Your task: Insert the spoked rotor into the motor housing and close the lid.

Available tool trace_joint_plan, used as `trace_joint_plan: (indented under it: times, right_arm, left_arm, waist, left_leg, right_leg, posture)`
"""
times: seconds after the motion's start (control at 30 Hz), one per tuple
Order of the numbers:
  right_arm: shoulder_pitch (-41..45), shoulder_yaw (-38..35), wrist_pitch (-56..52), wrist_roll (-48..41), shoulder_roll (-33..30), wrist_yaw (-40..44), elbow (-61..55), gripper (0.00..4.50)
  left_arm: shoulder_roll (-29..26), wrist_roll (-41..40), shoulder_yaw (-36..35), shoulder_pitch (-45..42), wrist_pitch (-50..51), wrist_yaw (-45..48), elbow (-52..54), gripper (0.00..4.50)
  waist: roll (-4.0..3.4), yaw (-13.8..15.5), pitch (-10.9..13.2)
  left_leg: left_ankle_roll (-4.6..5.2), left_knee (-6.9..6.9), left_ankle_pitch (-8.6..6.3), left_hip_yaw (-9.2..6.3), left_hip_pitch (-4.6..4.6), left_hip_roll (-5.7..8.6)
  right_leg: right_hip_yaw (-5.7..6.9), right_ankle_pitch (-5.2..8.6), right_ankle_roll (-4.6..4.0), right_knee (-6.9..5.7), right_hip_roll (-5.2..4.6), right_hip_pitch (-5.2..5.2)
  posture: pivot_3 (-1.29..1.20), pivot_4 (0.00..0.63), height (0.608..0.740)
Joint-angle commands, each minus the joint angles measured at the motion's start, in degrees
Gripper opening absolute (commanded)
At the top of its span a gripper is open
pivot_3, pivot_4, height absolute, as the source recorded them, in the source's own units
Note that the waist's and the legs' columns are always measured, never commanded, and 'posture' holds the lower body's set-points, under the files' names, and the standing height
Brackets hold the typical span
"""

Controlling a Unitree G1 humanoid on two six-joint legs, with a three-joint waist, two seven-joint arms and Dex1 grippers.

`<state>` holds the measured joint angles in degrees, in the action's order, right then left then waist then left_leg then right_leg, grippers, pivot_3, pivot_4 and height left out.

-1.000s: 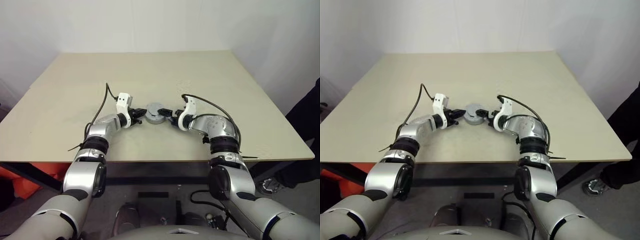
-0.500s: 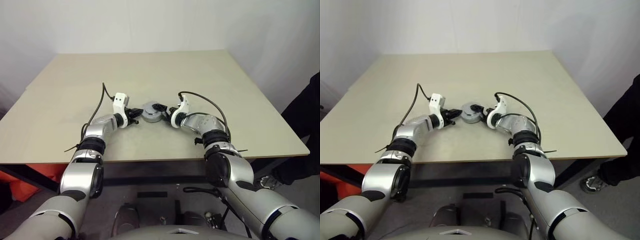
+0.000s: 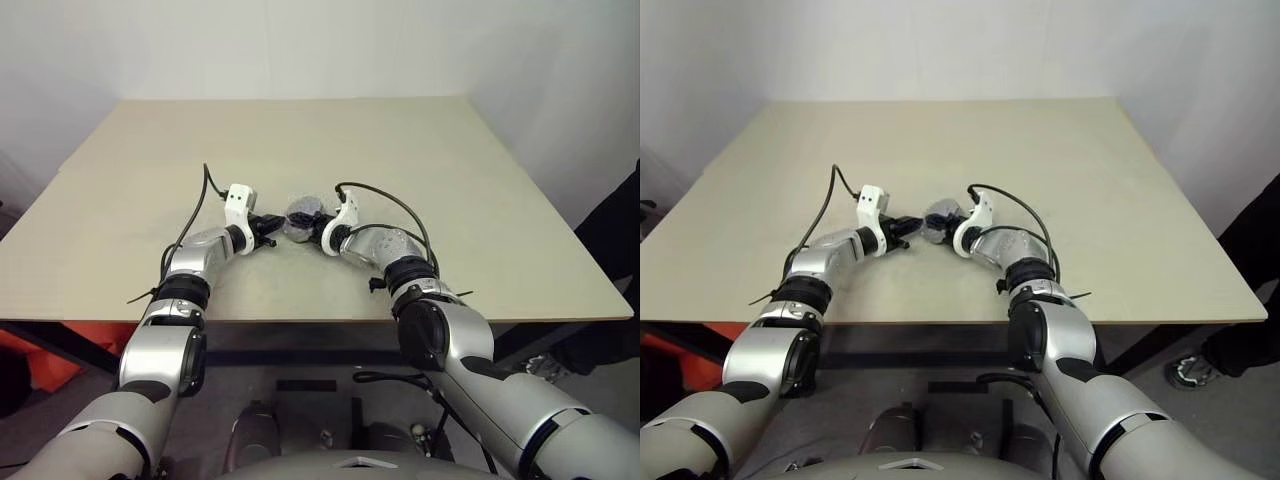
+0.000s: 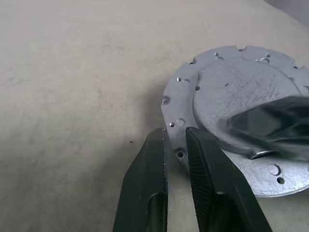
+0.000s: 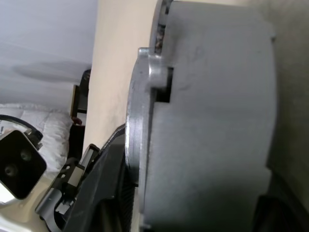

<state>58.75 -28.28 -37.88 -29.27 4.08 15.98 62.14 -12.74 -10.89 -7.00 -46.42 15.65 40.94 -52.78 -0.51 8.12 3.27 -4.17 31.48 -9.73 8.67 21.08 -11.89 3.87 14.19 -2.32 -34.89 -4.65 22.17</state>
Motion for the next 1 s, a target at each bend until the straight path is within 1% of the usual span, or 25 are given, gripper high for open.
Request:
trace_joint_plan:
  times: [0.03,0.13,0.23,0.33,0.4,0.43,0.53,0.63,0.7,0.8,0.9,1.0]
  right_arm:
    - [2.8,-0.7,2.31,-1.52,-0.9,-0.02,-1.74,2.36]
    - [2.99,-2.06,2.06,-3.01,-1.8,0.3,-2.18,2.36]
    - [3.49,-4.45,-1.37,-6.49,-2.68,1.25,-3.93,2.36]
    - [4.12,-6.27,-8.13,-11.35,-3.02,1.63,-8.25,2.36]
    - [3.84,-5.7,-14.77,-14.3,-2.39,1.31,-14.08,2.36]
    - [3.27,-5.17,-18.87,-16.08,-1.74,0.71,-17.99,2.36]
    - [0.01,-2.77,-30.5,-21.25,0.85,-1.61,-31.06,2.36]
    - [-4.2,-0.21,-39.08,-24.68,3.76,-4.84,-42.64,2.36]
    - [-6.51,0.35,-41.46,-25.91,5.17,-6.98,-46.87,2.36]
    - [-8.42,0.96,-42.25,-26.72,5.51,-8.74,-49.05,2.36]
    - [-9.76,1.76,-42.26,-26.63,5.43,-9.48,-50.28,2.31]
    - [-10.71,2.36,-41.66,-25.99,4.89,-9.73,-50.37,2.31]
  left_arm:
    - [0.79,-0.05,0.52,0.96,0.92,0.19,-0.85,0.69]
    - [0.45,-3.45,-2.94,0.47,2.53,0.11,-0.28,0.69]
    - [-0.04,-9.6,-8.92,-0.34,6.59,-0.11,0.85,0.69]
    - [-1.39,-16.7,-15.49,-0.61,12.09,-0.37,2.84,0.69]
    - [-2.51,-20.59,-18.76,-0.15,16.01,-0.08,4.63,0.69]
    - [-3.1,-22.48,-20.08,0.3,18.29,0.29,5.77,0.69]
    - [-4.36,-27.05,-22.49,2.02,24.34,0.69,10.32,0.69]
    - [-5.58,-30.43,-23.87,3.62,29.58,-0.23,14.97,0.69]
    - [-6.62,-33.18,-23.93,5.39,34.68,0.43,19.29,0.69]
    - [-8.65,-37.09,-22.47,9.3,42.34,2.62,26.46,0.69]
    - [-11.74,-41.27,-19.65,15.17,50.73,5.22,36.46,1.27]
    - [-15.32,-45.06,-18.7,20.38,56.53,7.38,43.72,2.18]
  waist:
    - [0.0,0.31,0.0]
    - [0.0,0.51,0.0]
    - [0.05,0.56,0.07]
    - [0.14,0.48,0.15]
    - [0.15,0.23,0.28]
    - [0.17,0.13,0.31]
    - [0.15,0.1,0.32]
    - [0.16,0.38,0.32]
    - [0.16,0.64,0.32]
    - [0.15,0.72,0.32]
    - [0.15,0.53,0.33]
    - [0.15,0.38,0.33]
  left_leg:
    - [0.0,0.02,0.0,0.0,0.0,0.0]
    - [0.01,0.1,0.01,0.0,0.02,0.0]
    - [0.02,0.22,0.02,0.0,0.17,0.0]
    - [0.13,0.55,-0.03,-0.01,0.59,-0.04]
    - [0.43,0.97,-0.2,-0.04,0.95,-0.19]
    - [0.51,1.06,-0.21,-0.04,1.05,-0.37]
    - [0.57,1.0,-0.2,-0.03,1.01,-0.66]
    - [0.51,0.95,-0.24,-0.02,0.98,-0.84]
    - [0.49,0.93,-0.25,-0.03,0.98,-0.88]
    - [0.41,0.93,-0.23,-0.02,0.96,-0.84]
    - [0.13,0.91,-0.08,-0.03,0.86,-0.84]
    - [-0.18,0.8,0.1,-0.04,0.72,-0.84]
  right_leg:
    - [-0.01,0.01,-0.01,0.0,-0.01,0.0]
    - [-0.01,0.0,-0.01,-0.05,0.0,0.0]
    - [0.0,0.02,-0.04,-0.12,0.0,0.1]
    - [0.0,-0.05,0.04,-0.43,0.04,0.56]
    - [-0.01,-0.06,0.04,-0.85,0.18,1.02]
    - [0.0,-0.09,0.0,-0.87,0.35,1.12]
    - [0.07,-0.06,-0.08,-0.87,0.57,1.17]
    - [0.08,-0.04,-0.12,-0.8,0.75,1.15]
    - [0.09,-0.04,-0.12,-0.77,0.79,1.13]
    - [0.09,-0.04,-0.12,-0.79,0.74,1.05]
    - [0.05,-0.04,-0.12,-0.8,0.72,1.01]
    - [0.03,-0.07,-0.15,-0.84,0.73,0.97]
  posture:
    - [0.0,0.0,0.74]
    - [0.0,0.0,0.74]
    - [0.0,0.0,0.74]
    - [0.0,0.0,0.74]
    - [0.0,0.0,0.74]
    - [0.0,0.0,0.74]
    - [0.0,0.0,0.74]
    - [0.0,0.0,0.74]
    - [0.0,0.0,0.74]
    - [0.0,0.0,0.74]
    - [0.0,0.0,0.74]
    - [0.0,0.0,0.74]
